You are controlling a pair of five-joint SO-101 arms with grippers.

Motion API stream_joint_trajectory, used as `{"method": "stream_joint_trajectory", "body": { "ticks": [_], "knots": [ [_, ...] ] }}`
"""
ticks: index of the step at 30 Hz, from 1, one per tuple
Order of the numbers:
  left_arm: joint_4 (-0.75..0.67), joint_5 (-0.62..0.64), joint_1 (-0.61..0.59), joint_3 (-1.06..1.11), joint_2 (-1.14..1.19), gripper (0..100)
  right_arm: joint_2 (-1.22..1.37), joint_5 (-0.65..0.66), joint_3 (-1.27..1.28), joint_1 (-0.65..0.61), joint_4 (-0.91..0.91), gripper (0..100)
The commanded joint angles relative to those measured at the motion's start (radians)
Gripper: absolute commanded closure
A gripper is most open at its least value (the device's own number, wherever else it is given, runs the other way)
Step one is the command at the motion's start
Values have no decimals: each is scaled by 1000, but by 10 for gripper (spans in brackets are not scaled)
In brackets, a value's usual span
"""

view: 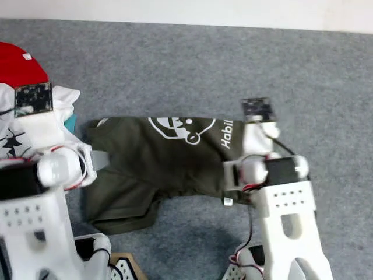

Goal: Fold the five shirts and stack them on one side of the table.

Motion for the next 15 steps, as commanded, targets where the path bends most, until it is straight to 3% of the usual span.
{"method": "stream_joint_trajectory", "body": {
  "ticks": [1,6,15],
  "knots": [
    [-6,-5,-12,-42,216,794,-13,-100,-31,-176,-61,783],
    [-35,-5,-12,-102,384,771,-16,-98,15,-338,-170,783],
    [-58,-5,-54,-134,432,769,-13,-98,223,-667,-481,783]
  ]
}}
